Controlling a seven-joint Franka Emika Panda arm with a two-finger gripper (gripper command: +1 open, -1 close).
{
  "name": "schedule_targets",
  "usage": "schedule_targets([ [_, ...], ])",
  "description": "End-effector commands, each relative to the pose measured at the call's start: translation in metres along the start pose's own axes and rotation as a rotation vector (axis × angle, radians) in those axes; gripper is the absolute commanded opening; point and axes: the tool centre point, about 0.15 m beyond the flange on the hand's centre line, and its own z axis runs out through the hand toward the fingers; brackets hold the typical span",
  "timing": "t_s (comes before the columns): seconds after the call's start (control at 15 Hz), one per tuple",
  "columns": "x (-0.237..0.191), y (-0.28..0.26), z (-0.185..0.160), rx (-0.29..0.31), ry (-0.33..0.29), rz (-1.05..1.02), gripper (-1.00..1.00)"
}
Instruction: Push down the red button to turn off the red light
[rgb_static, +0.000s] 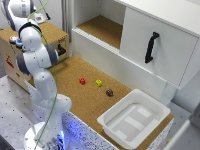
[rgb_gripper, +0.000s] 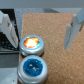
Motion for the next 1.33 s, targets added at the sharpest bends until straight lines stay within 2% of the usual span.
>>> schedule_targets([
  [0.0,0.049,-0.015,-0.001,-0.028,-0.168,-0.036,-1.00],
  [0.53,0.073,-0.021,0.014,-0.015,-0.169,-0.062,-1.00],
  [1.0,0.089,-0.020,0.045,0.046,-0.164,-0.050,-1.00],
  [1.27,0.085,-0.027,0.067,0.104,-0.175,-0.023,-1.00],
])
